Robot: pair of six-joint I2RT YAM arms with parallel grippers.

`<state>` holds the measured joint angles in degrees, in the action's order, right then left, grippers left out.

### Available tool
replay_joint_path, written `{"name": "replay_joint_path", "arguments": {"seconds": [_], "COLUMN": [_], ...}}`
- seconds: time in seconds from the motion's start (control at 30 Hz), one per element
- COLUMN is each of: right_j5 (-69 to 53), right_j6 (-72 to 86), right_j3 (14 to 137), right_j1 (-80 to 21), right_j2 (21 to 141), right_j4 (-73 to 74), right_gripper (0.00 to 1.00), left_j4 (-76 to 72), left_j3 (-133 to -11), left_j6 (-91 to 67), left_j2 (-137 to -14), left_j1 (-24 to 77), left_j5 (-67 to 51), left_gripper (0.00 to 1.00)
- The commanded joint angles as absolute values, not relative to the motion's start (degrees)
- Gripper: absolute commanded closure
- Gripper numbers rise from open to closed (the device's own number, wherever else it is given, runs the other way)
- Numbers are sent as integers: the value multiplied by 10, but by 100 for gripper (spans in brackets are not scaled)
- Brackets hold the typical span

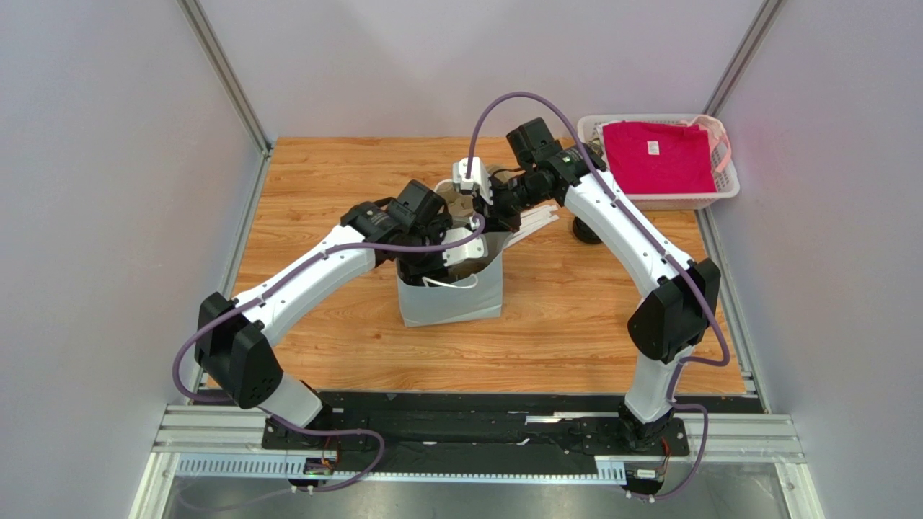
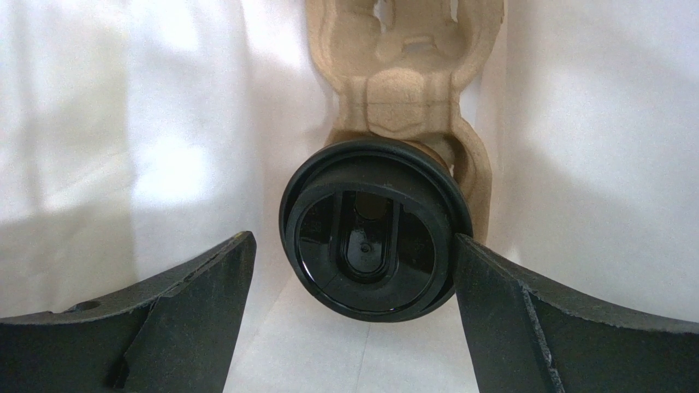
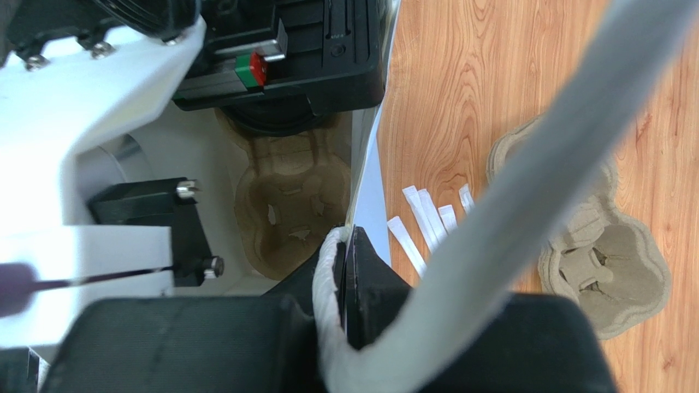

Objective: Pack the takeout coffee

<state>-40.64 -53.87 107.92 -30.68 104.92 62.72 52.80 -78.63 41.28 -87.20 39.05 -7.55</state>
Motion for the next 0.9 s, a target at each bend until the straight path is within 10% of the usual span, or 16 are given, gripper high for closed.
{"name": "replay_joint_path", "arguments": {"seconds": [0.0, 0.87], "right_j5": [-387, -382], "right_j6": [-548, -536], "right_j3": [1066, 1063], "right_j1": [-306, -308], "right_j2": [1043, 1035], "right_j4": [650, 630], "right_gripper": [100, 100], "left_j4": [515, 523], "left_j3": [-823, -894], "left_j6": [416, 339], "left_j2": [-831, -747], "left_j1": [395, 380], "left_j5": [-105, -146], "left_gripper": [3, 4]}}
